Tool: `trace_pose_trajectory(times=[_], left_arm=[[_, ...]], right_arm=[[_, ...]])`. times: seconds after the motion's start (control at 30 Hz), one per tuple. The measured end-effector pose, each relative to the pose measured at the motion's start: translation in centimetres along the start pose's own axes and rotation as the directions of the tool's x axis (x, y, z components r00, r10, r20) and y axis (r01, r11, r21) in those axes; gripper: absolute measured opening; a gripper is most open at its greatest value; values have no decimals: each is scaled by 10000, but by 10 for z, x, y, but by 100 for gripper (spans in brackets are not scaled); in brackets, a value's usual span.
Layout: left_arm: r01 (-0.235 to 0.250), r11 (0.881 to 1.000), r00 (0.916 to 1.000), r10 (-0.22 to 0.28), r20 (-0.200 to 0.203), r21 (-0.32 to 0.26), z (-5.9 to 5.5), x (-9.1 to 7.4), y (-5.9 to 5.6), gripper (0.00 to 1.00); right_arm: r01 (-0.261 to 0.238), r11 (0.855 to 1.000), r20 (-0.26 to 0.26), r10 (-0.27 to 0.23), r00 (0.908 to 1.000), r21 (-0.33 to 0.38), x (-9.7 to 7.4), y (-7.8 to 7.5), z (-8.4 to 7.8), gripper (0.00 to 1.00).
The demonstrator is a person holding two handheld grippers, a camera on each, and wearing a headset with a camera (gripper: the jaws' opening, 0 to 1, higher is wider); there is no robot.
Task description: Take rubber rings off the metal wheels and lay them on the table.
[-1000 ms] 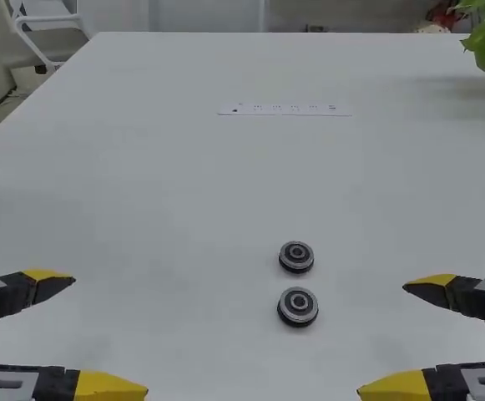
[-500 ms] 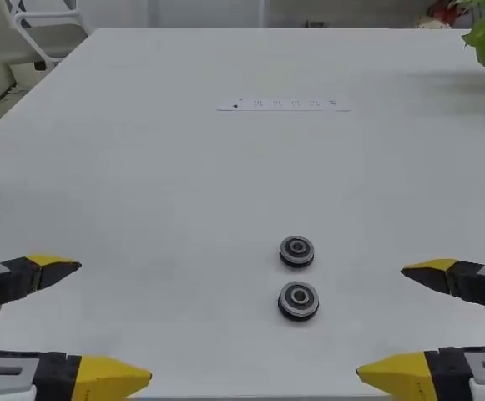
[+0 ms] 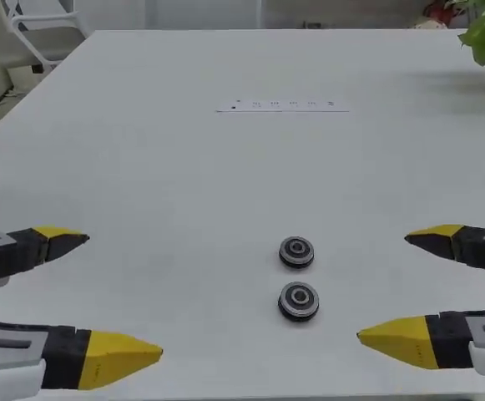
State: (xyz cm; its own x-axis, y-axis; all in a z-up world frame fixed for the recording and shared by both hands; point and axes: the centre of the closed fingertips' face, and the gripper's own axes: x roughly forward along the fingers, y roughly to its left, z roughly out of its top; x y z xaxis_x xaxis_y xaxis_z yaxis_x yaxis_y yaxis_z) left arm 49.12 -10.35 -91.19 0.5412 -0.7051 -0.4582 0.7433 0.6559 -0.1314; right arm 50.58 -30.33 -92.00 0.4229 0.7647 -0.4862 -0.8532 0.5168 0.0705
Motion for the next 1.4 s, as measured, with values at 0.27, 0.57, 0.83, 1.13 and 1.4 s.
trace_pose_trajectory(times=[0.27, 0.57, 0.83, 1.13, 1.4], left_arm=[[-34, 9971, 9997, 15, 255, 764, 29, -1, 3, 98], [107, 9871, 9984, -194, 533, 1600, 60, 11, 5, 98], [410, 9638, 9954, -623, 728, 2636, 90, 24, 0, 97], [1347, 9040, 9725, -1992, 1209, 4058, 119, 51, -21, 90], [1755, 8969, 9482, -2648, 1753, 4058, 124, 81, -34, 85]], right_arm=[[197, 9985, 227, -185, 9996, -509, -6, -8, 22, 79], [311, 9946, 559, -257, 9981, -989, -4, -18, 46, 74], [137, 9898, 982, 3, 9952, -1418, 1, -20, 66, 68], [95, 9883, 1489, 134, 9888, -1519, 9, -24, 85, 61], [-387, 9924, 2014, 618, 9776, -1169, 24, -24, 83, 54]])
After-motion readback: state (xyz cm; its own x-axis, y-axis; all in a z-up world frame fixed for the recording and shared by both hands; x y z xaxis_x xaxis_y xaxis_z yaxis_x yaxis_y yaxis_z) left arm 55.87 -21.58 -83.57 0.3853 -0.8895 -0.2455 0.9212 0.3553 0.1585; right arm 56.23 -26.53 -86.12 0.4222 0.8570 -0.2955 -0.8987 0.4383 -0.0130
